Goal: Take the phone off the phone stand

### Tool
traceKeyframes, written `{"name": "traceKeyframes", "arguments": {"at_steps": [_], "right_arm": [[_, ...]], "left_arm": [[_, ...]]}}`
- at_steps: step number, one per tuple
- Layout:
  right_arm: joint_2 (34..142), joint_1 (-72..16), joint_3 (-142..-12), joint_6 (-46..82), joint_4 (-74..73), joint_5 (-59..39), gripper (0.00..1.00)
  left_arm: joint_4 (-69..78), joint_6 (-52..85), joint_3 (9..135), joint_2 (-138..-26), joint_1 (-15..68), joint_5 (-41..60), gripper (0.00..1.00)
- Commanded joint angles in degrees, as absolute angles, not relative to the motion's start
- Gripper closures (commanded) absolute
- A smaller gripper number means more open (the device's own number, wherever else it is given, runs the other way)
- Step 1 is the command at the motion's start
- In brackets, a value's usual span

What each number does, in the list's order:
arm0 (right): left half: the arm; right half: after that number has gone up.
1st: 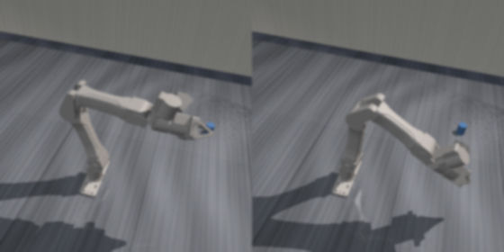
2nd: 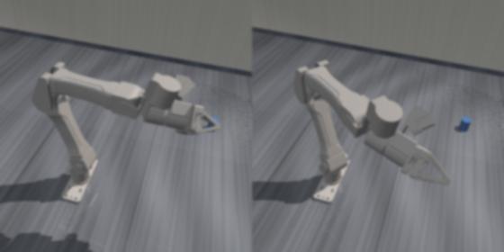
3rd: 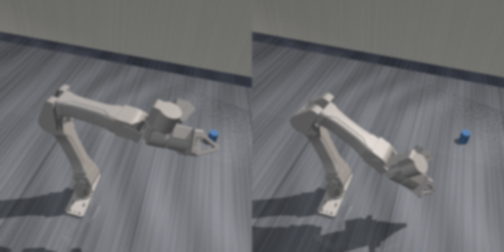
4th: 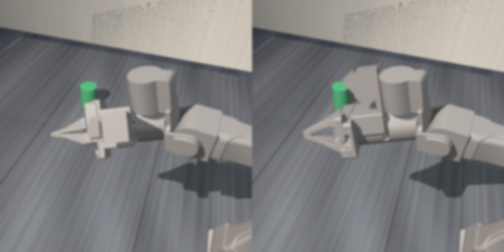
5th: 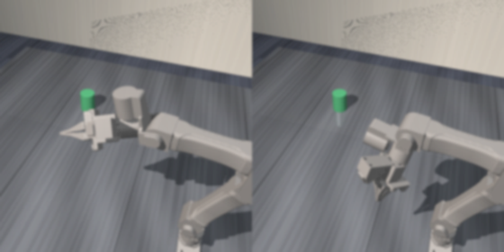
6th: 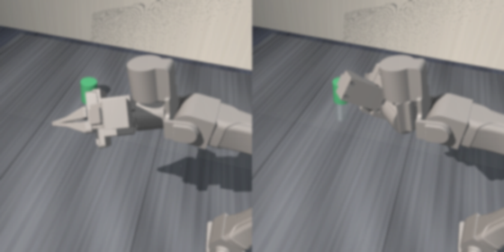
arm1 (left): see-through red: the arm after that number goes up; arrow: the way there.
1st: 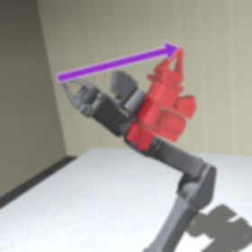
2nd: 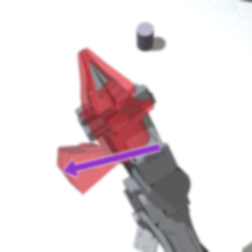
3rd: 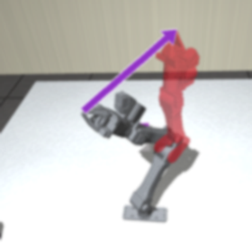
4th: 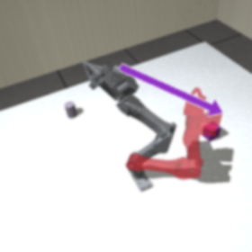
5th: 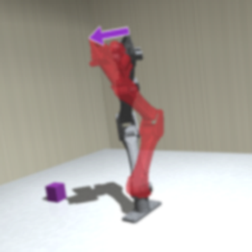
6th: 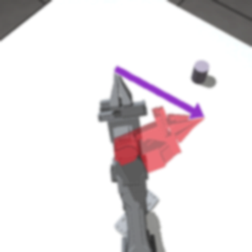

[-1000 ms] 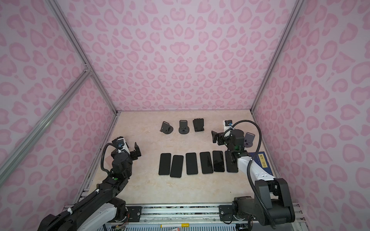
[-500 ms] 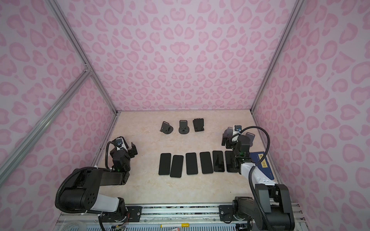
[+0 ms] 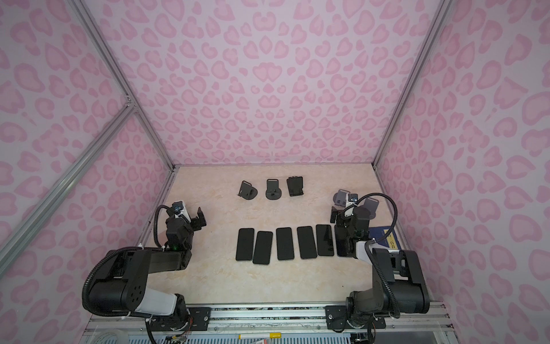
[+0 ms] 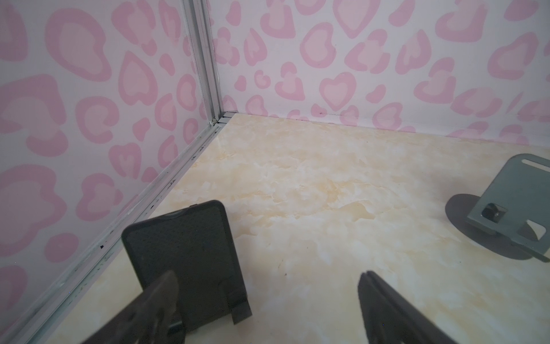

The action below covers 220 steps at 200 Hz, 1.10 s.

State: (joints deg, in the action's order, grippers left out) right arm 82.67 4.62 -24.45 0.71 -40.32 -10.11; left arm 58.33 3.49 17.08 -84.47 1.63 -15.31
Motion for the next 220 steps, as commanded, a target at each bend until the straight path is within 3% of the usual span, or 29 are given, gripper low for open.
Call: {"name": "traceKeyframes", "arguments": {"at_steps": [1,12,59,220], "right_arm": [[85.2,4.8,-20.5,2.8,-52.7,-10.0,0.01],[87.8,4.9,-17.2,3.2,-62.7,-10.0,0.0],[90.1,2.0,-18.3,1.0,-61.0,-4.3,0.0],[89.9,1.5,-18.6,0.6,-60.2,-3.3,0.0]], "left_arm": [[58.9,4.0,17.6,-84.5,1.6,-15.0,0.02],[58.8,4.0,17.6,-84.5,1.5,-15.0,0.02],[58.7,3.9,17.6,-84.5,1.5,-15.0,0.02],[58.7,3.9,17.7,-84.5,1.6,-14.9,0.02]]}}
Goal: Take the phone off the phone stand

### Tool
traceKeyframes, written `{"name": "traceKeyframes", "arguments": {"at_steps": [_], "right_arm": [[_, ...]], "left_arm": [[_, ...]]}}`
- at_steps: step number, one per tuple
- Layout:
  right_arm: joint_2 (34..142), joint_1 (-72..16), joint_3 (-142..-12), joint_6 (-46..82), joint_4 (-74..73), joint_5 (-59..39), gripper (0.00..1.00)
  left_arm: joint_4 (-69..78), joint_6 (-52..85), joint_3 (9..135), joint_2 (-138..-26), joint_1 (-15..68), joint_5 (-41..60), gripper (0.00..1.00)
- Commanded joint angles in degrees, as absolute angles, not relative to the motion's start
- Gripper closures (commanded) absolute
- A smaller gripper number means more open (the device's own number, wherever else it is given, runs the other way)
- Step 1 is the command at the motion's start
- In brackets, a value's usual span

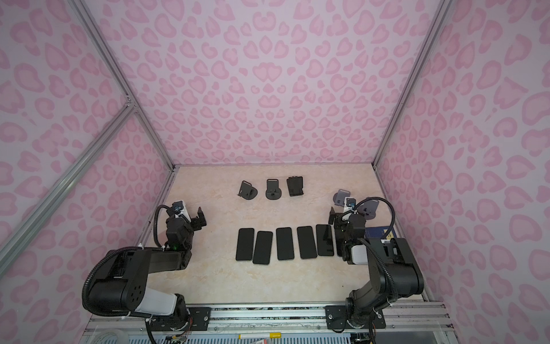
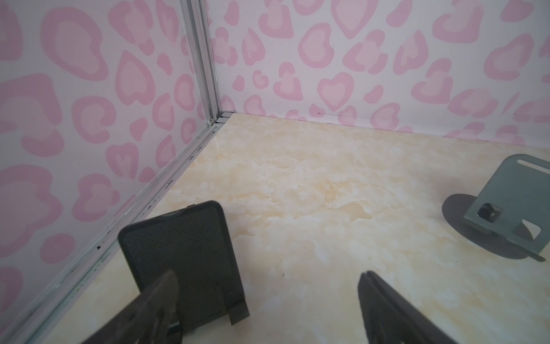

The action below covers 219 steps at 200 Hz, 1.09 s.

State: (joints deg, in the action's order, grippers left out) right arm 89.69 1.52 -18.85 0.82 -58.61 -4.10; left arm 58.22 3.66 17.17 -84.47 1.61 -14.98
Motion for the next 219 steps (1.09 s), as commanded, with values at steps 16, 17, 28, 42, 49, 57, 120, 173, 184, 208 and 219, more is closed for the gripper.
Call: {"name": "traceKeyframes", "arguments": {"at_steps": [16,17,28,42,49,57,120,173,184,208,219], "right_arm": [[89.9,1.5,-18.6,0.6,-60.2,-3.3,0.0],[89.9,1.5,-18.6,0.5,-60.2,-3.3,0.0],[89.9,1.5,-18.6,0.5,-60.2,-3.3,0.0],[89.9,1.5,-18.7,0.5,-60.2,-3.3,0.0],[89.9,1.5,-18.6,0.5,-60.2,-3.3,0.0],[89.8,1.6,-18.6,0.5,-60.2,-3.3,0.0],[89.8,1.4,-18.7,0.5,-60.2,-3.3,0.0],[89.8,0.6,-18.6,0.0,-60.2,-1.7,0.0],[89.8,0.6,-18.6,0.0,-60.2,-1.6,0.0],[89.9,0.6,-18.6,0.1,-60.2,-1.6,0.0],[89.8,0.5,-18.5,0.1,-60.2,-1.6,0.0]], "left_arm": [[58.7,3.9,17.7,-84.5,1.6,-14.9,0.02],[58.7,3.9,17.7,-84.5,1.6,-14.9,0.02],[58.7,3.9,17.7,-84.5,1.6,-14.9,0.02],[58.6,3.9,17.7,-84.5,1.6,-14.9,0.03],[58.6,3.9,17.7,-84.5,1.6,-14.9,0.02],[58.7,3.9,17.7,-84.5,1.6,-14.9,0.02],[58.6,3.9,17.8,-84.5,1.6,-14.9,0.03],[58.6,3.9,17.7,-84.5,1.5,-14.9,0.03],[58.6,3.9,17.8,-84.5,1.5,-14.9,0.02],[58.6,4.0,17.8,-84.5,1.5,-14.9,0.02],[58.6,3.9,17.7,-84.5,1.6,-14.9,0.03]]}}
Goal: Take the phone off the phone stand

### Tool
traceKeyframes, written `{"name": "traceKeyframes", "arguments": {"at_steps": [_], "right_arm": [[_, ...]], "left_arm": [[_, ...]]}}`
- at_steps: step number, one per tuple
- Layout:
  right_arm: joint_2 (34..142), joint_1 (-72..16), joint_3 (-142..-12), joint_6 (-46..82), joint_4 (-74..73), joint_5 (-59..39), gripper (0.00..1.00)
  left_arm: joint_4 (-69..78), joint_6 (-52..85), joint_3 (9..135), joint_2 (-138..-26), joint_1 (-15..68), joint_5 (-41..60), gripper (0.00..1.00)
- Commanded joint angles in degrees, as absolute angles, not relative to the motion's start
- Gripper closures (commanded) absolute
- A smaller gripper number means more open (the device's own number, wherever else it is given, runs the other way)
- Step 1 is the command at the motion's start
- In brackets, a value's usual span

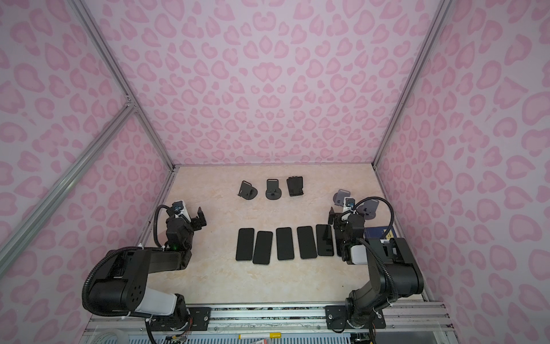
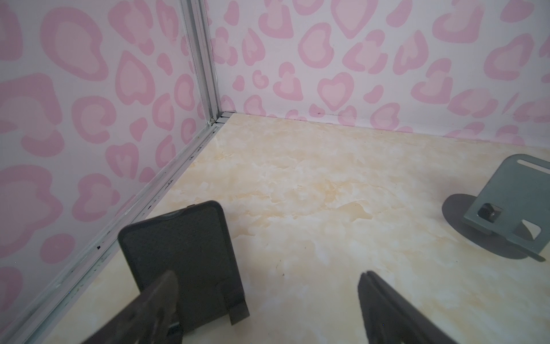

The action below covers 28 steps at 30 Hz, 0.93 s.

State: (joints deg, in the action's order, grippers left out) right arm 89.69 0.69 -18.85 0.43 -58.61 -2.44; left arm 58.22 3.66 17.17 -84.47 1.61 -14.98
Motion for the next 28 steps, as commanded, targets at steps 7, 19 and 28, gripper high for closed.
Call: {"name": "traceKeyframes", "arguments": {"at_steps": [7,19,28], "right_arm": [[89.9,0.6,-18.5,0.0,-60.2,-1.5,0.0],[89.9,0.5,-18.5,0.0,-60.2,-1.5,0.0],[89.9,0.5,-18.6,0.0,-60.2,-1.5,0.0]], "left_arm": [[58.6,4.0,17.8,-84.5,1.6,-14.9,0.03],[57.5,4.2,18.5,-84.8,1.1,-13.8,0.02],[57.5,4.2,18.2,-84.5,0.7,-13.1,0.02]]}}
